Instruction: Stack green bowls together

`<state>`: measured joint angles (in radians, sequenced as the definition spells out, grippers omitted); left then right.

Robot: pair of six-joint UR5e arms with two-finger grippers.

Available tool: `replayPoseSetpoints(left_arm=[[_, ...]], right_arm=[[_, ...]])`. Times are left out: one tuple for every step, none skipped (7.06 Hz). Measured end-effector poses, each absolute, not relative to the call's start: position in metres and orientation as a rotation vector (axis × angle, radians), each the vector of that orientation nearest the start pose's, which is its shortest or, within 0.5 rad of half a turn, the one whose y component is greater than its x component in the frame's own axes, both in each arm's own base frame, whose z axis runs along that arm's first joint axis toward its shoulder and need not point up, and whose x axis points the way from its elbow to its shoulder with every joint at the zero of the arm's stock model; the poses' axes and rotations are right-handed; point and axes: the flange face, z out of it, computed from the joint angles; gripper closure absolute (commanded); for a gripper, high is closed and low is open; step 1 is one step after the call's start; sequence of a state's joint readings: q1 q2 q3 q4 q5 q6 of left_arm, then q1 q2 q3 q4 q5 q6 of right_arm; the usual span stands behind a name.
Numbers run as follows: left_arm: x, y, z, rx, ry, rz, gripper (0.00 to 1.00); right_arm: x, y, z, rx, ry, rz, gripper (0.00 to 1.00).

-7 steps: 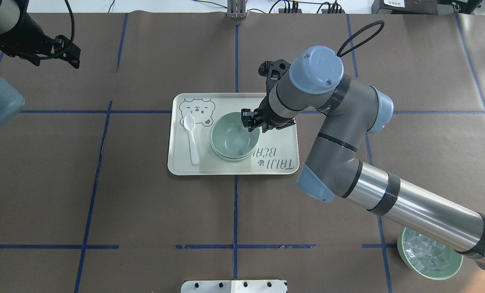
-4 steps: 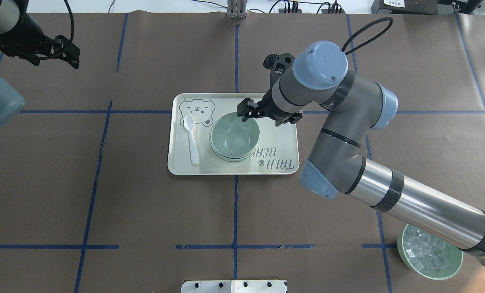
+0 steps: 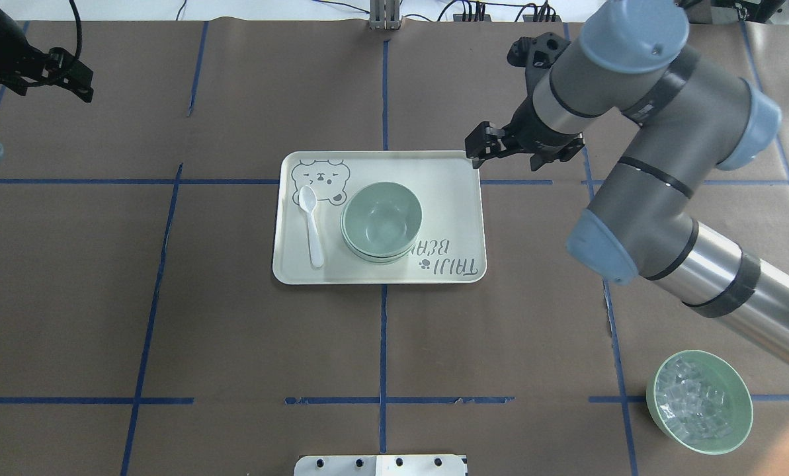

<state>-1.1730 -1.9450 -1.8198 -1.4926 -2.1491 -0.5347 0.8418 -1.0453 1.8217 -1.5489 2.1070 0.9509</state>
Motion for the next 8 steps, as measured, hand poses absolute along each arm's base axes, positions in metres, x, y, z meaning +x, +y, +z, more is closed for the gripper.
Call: replayPoseSetpoints(left_arm=[[0.135, -0.587, 0.369, 0.213, 0.748, 0.062, 0.00], [0.104, -0.588, 0.396, 0.205, 0.758, 0.097, 0.00], [0.070, -0.587, 0.425, 0.199, 0.760, 0.125, 0.00], [0.037, -0.585, 0.456, 0.194, 0.753, 0.142, 0.00], [0.011, -0.580, 0.487, 0.181, 0.743, 0.147, 0.00], [-0.007, -0.572, 0.517, 0.157, 0.735, 0.146, 0.00], [-0.021, -0.564, 0.544, 0.133, 0.734, 0.150, 0.00], [-0.035, -0.557, 0.567, 0.114, 0.742, 0.150, 0.00]], right_arm=[[-0.310, -0.528, 0.272, 0.146, -0.905, -0.055, 0.00], [-0.266, -0.537, 0.305, 0.150, -0.895, -0.098, 0.00], [-0.221, -0.542, 0.344, 0.158, -0.877, -0.137, 0.00], [-0.174, -0.542, 0.388, 0.165, -0.853, -0.171, 0.00], [-0.126, -0.536, 0.435, 0.171, -0.826, -0.207, 0.00], [-0.081, -0.527, 0.482, 0.169, -0.799, -0.233, 0.00], [-0.041, -0.518, 0.528, 0.157, -0.789, -0.245, 0.00], [-0.005, -0.508, 0.570, 0.141, -0.802, -0.246, 0.00]])
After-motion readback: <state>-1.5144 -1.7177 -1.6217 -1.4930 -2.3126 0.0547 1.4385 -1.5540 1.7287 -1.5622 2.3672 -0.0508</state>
